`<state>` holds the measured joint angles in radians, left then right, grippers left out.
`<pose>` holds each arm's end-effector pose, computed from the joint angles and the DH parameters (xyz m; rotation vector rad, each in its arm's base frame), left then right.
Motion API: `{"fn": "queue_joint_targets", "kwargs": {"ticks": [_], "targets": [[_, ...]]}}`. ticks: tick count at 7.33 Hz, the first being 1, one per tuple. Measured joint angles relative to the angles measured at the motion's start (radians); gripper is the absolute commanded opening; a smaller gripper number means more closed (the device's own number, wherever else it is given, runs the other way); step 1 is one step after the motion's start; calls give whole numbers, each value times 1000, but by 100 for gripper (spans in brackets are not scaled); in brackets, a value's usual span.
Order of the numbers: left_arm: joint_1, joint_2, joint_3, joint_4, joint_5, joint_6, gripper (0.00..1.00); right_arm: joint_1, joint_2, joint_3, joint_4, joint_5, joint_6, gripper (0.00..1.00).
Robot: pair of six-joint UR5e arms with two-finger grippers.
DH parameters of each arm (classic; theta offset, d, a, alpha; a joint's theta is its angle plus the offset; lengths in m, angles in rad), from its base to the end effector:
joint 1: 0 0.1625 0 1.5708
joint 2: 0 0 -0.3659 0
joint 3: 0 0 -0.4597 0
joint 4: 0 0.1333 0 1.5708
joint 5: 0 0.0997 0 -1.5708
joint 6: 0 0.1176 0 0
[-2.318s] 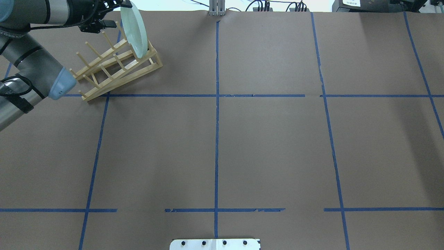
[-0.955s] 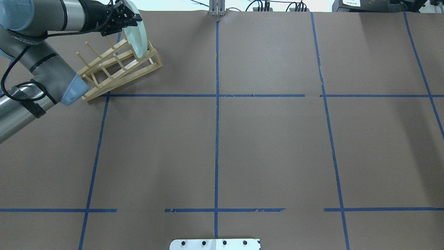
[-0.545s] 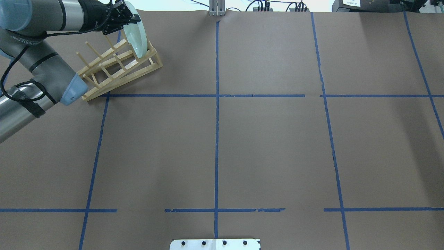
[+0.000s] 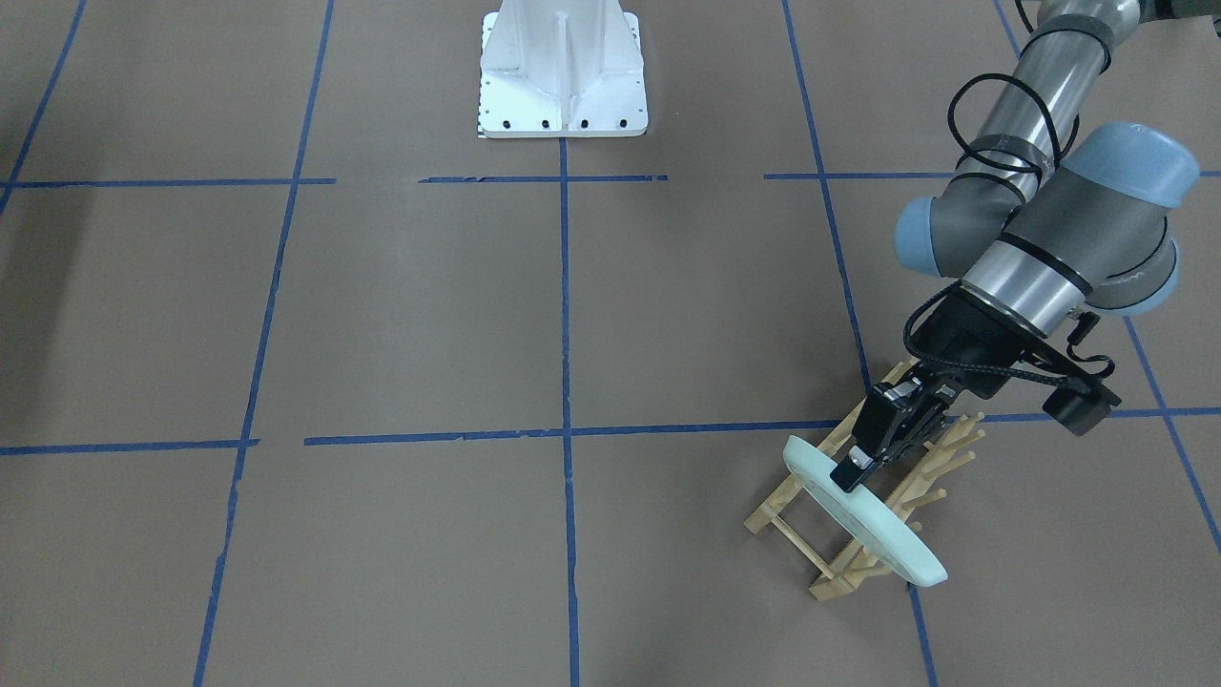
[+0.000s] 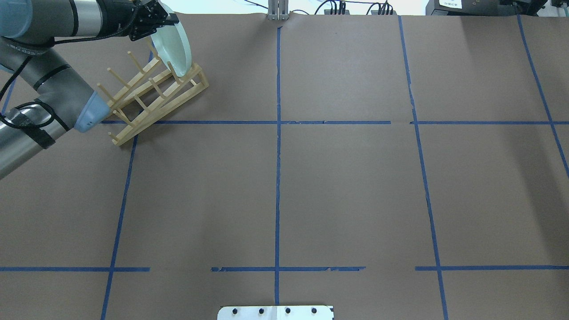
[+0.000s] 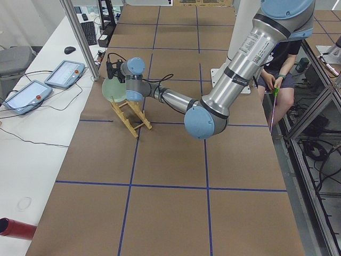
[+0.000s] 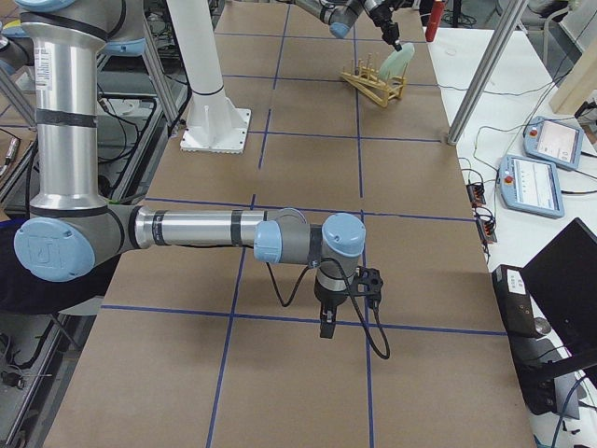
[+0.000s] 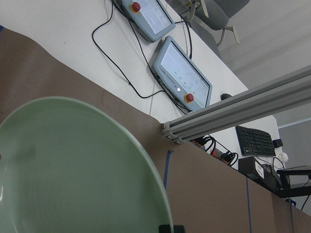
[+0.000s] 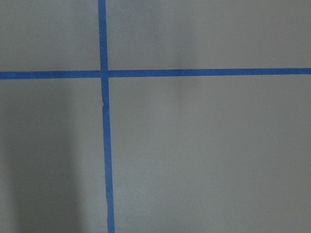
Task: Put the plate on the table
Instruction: 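Lift the green plate up out of the rack with the left gripper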
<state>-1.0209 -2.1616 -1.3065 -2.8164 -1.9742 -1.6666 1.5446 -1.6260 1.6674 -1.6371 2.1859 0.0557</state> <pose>0.3162 -0.6826 0.2191 0.4129 1.5453 -0.5574 0.0514 -0.5379 0.6073 -0.0493 -0.6136 0.0362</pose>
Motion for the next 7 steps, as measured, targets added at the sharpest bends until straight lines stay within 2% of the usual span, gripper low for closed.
{"fn": "queue_joint_targets", "kwargs": {"ticks": [2, 5, 6, 7], "targets": [[-60, 0, -12, -14, -66, -35, 0, 0, 0, 0, 0, 0, 0, 100], [-143, 0, -36, -90, -145, -190, 0, -1, 0, 0, 0, 0, 0, 100], [-165, 0, -70, -73, -191, -217, 0, -1, 0, 0, 0, 0, 0, 100], [-179, 0, -125, -4, -244, -219, 0, -1, 0, 0, 0, 0, 0, 100]]}}
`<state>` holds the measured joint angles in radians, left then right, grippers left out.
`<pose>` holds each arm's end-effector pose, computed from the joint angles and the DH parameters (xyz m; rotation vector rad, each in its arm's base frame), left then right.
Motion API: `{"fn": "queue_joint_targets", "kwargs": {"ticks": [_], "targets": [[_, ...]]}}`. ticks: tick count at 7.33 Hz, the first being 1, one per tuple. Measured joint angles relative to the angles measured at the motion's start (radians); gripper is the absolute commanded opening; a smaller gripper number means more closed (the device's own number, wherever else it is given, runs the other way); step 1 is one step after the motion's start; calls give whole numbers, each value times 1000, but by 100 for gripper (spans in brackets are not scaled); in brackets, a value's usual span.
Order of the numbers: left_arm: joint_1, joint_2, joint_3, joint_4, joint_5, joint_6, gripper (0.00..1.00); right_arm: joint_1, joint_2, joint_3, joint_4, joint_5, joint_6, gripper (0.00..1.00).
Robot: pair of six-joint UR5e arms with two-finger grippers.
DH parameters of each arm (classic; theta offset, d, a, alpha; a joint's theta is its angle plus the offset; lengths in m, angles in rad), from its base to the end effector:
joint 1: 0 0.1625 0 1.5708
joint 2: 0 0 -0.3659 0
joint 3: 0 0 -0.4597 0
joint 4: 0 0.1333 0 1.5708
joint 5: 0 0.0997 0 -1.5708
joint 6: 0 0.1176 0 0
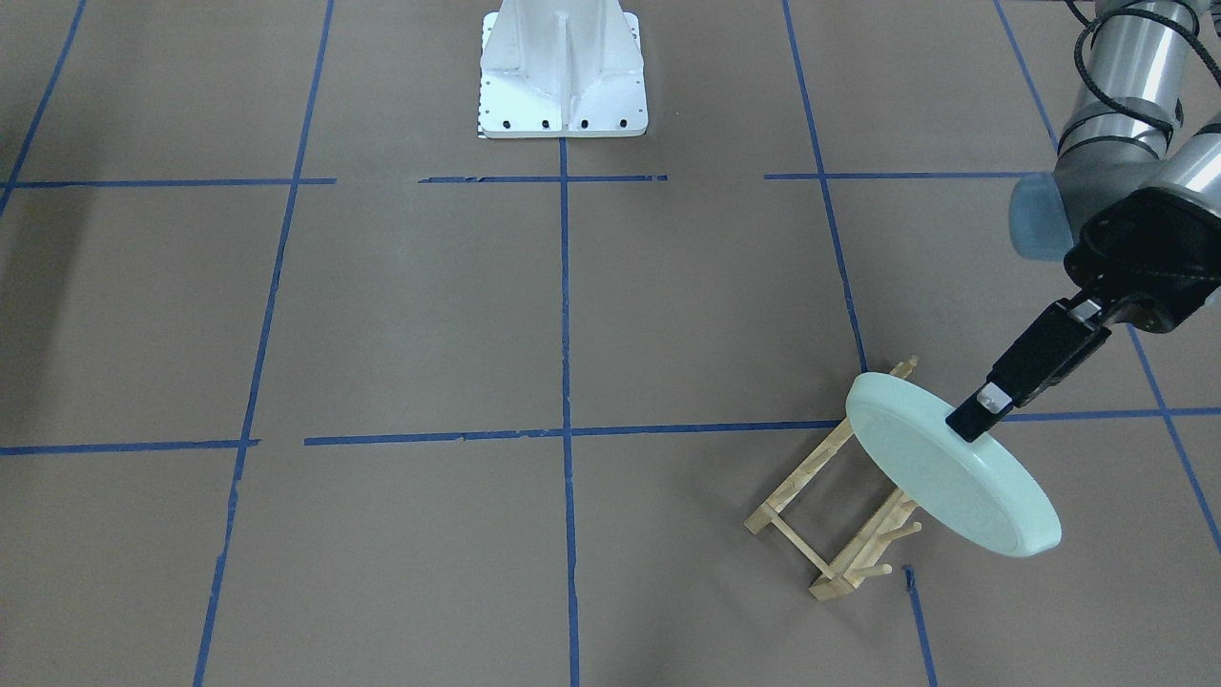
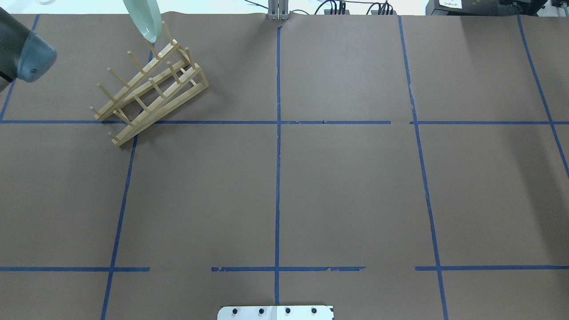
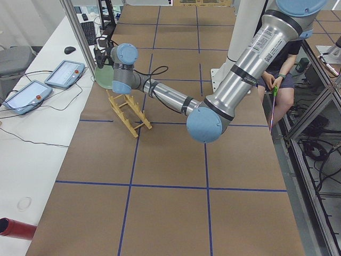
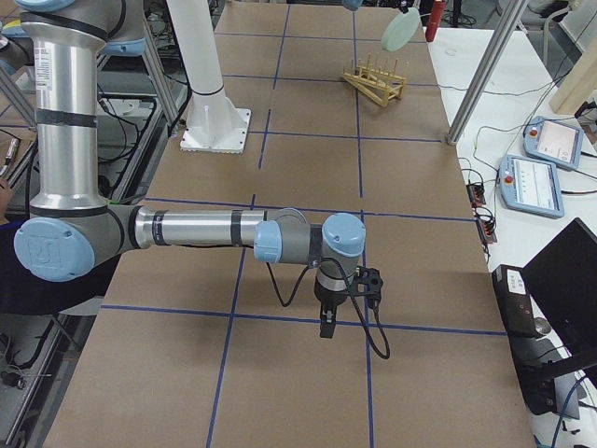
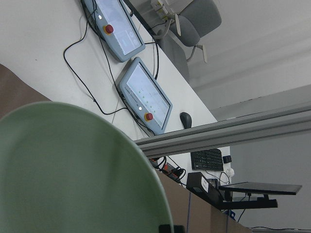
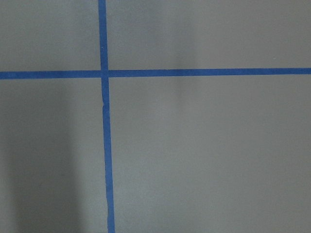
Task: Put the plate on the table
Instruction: 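Lift the green plate up out of the rack with the left gripper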
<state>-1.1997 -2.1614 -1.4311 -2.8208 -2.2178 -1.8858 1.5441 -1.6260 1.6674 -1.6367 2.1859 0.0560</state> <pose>0.1948 -0.6728 0.1551 0.2658 1.6882 -0.5891 0.0511 -0.5380 0.6073 -0.0491 -0.6136 0.0359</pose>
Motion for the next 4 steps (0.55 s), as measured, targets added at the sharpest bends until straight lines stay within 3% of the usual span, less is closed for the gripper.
{"fn": "queue_joint_targets", "kwargs": {"ticks": [2, 4], "targets": [[-5, 3, -181, 285, -81, 95, 0, 0, 0, 0, 0, 0, 0, 100], [20, -2, -350, 623, -93, 261, 0, 0, 0, 0, 0, 0, -1, 100]]}}
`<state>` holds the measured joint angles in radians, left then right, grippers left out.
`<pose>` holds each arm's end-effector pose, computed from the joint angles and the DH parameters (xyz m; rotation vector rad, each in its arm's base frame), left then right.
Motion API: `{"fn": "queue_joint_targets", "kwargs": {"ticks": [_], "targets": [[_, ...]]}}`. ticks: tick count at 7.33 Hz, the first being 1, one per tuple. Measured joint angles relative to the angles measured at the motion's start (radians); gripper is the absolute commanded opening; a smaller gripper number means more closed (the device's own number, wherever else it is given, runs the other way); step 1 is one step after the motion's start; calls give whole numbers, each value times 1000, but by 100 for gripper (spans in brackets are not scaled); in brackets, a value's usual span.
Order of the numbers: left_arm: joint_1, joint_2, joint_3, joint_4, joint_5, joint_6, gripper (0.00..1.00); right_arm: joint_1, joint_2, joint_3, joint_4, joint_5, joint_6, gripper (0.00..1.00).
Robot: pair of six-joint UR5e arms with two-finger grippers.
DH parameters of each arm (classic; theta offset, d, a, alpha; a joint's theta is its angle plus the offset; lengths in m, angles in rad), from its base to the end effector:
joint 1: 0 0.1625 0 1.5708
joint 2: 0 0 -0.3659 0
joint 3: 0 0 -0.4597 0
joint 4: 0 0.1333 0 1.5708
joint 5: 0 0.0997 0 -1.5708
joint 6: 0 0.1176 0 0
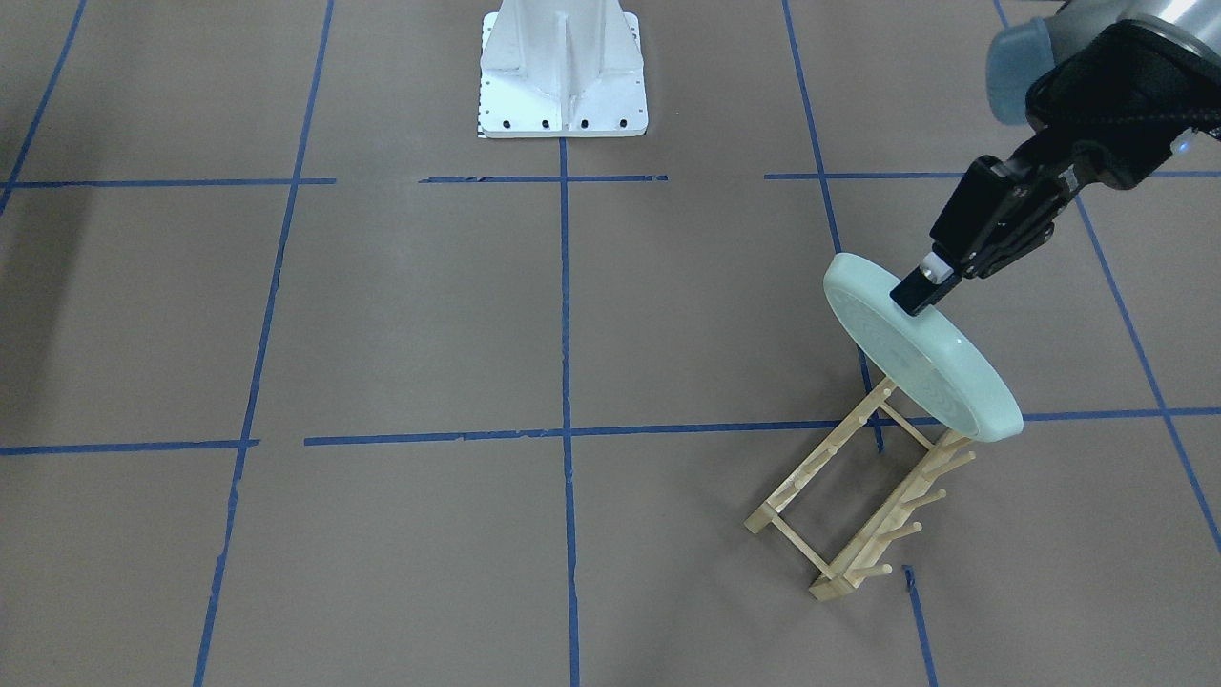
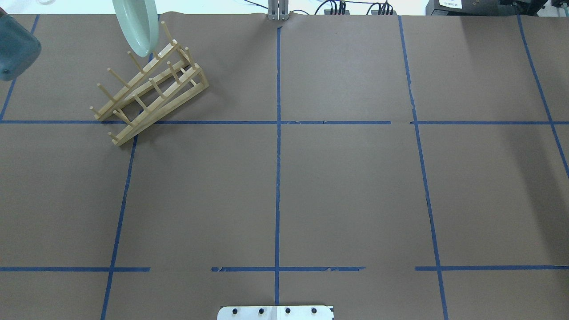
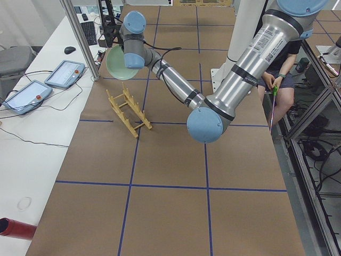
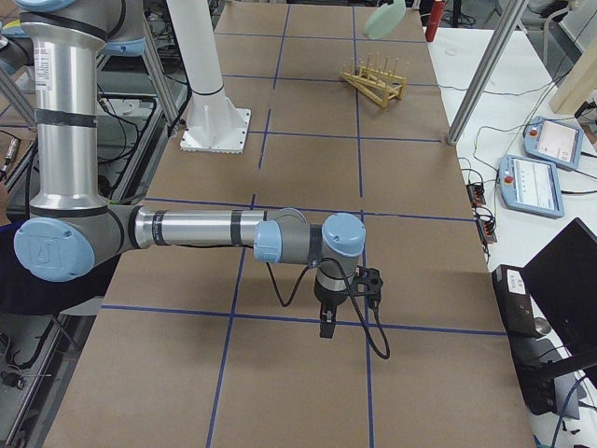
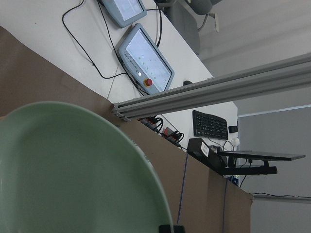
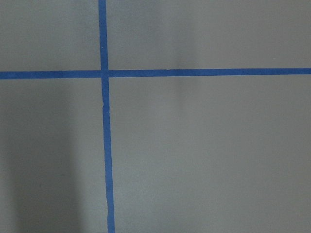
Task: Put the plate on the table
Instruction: 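Lift the green plate up out of the rack with the left gripper, then swing the plate down flat and lower it onto the table nearer the robot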
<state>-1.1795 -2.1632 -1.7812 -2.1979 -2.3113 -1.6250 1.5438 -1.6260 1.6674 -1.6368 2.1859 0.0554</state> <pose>0.1880 -0.5970 0.0489 0.2104 1.4697 -0.4740 0.0509 -0.5380 0.6073 -0.0491 -0.6136 0.0351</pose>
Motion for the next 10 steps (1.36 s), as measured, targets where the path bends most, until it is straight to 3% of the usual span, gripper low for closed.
{"fn": "queue_joint_targets", "kwargs": {"ticks": [2, 5, 7, 10], "targets": [[114, -2, -103, 234, 43, 77, 0, 0, 0, 0, 0, 0, 0, 100], [409, -23, -197, 619, 280, 244, 0, 0, 0, 0, 0, 0, 1, 100], [560, -50, -171, 785, 429, 438, 0, 0, 0, 0, 0, 0, 0, 100], [746, -89, -18, 845, 668, 644, 0, 0, 0, 0, 0, 0, 1, 100]]}}
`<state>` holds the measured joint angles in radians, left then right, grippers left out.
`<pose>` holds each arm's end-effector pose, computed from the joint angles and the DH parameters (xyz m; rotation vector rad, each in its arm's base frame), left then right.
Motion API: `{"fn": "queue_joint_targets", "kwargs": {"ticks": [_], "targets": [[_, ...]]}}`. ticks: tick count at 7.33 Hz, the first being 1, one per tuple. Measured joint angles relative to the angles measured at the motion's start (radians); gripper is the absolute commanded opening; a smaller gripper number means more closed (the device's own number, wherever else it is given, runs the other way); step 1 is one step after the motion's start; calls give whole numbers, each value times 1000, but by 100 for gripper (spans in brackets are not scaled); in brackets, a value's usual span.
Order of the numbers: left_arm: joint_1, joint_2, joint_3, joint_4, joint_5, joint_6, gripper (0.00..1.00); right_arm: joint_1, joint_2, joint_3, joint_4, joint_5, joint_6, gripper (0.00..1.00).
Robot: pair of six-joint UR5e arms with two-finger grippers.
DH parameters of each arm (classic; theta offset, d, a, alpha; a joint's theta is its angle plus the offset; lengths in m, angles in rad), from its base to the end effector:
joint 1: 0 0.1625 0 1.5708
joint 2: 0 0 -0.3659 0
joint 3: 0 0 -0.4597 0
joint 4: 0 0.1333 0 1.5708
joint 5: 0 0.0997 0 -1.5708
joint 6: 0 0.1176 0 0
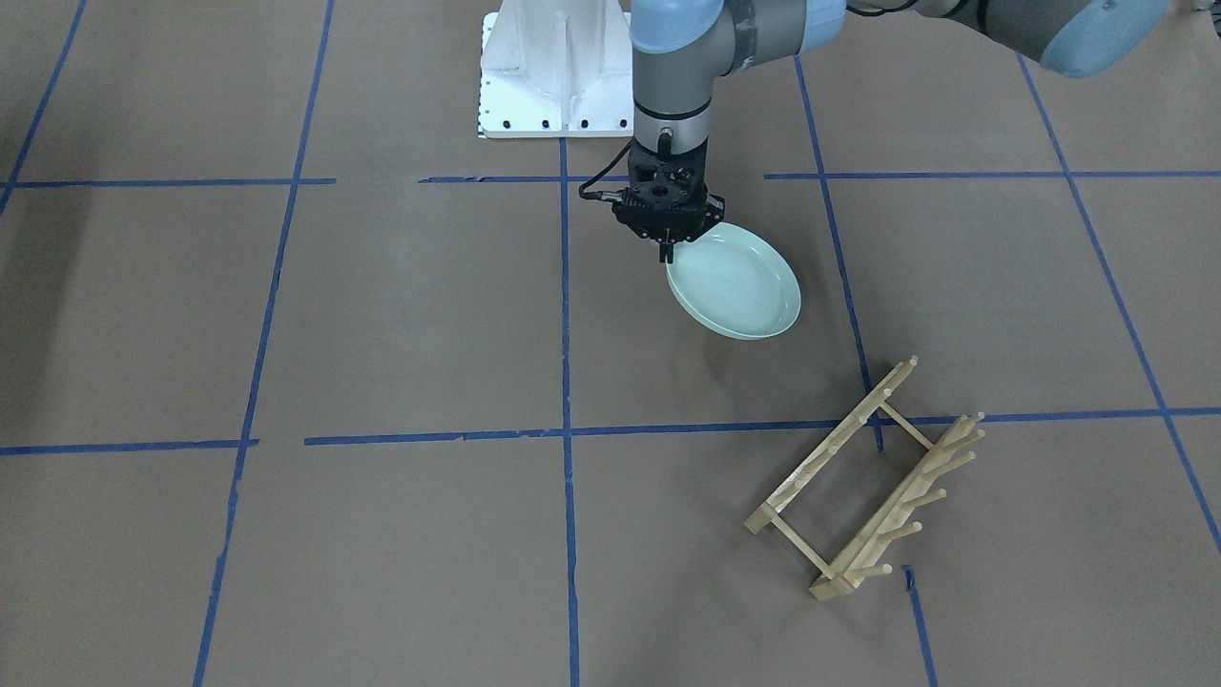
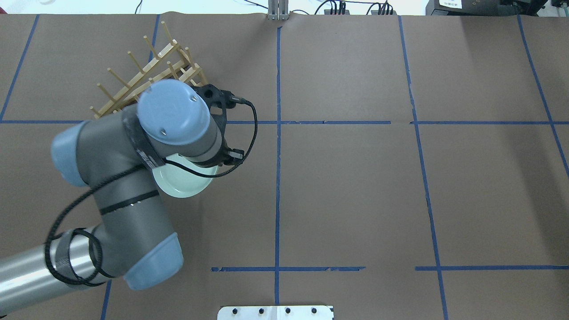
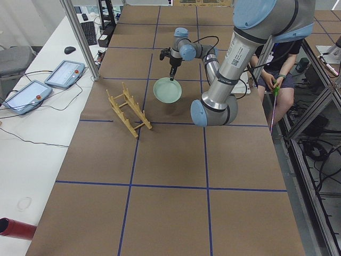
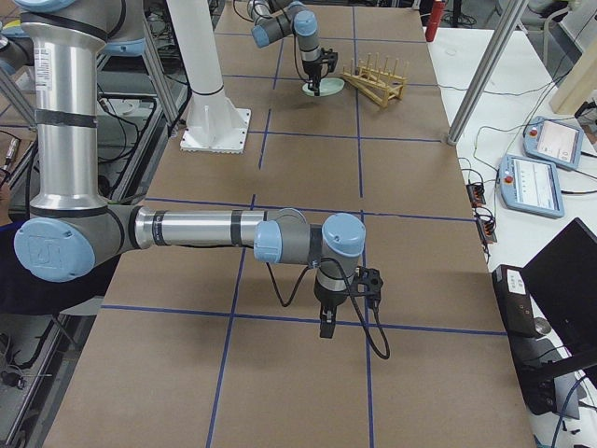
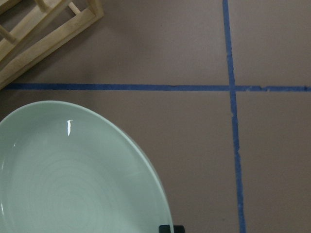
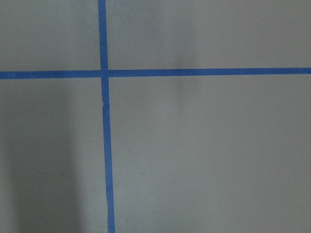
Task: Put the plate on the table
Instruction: 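Swing the plate down flat and lower it onto the table nearer the robot, then open the left gripper and withdraw it away from the plate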
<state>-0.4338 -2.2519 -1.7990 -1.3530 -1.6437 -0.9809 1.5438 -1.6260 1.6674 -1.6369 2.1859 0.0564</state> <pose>0.5504 -0.3924 0.1108 0.2779 0.6377 0.1750 0.0509 -0.5380 0.6073 -0.0495 -0.6136 0.0361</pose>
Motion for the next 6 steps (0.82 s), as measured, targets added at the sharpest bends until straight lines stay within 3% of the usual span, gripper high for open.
{"fn": "queue_joint_targets", "kwargs": {"ticks": [1, 2, 6], "targets": [[36, -16, 53, 2, 47, 26, 60, 0, 0, 0, 0, 0, 0, 100], [58, -24, 83, 3, 70, 41, 100, 0, 0, 0, 0, 0, 0, 100], [82, -9, 67, -73, 111, 32, 100, 0, 0, 0, 0, 0, 0, 100]]}}
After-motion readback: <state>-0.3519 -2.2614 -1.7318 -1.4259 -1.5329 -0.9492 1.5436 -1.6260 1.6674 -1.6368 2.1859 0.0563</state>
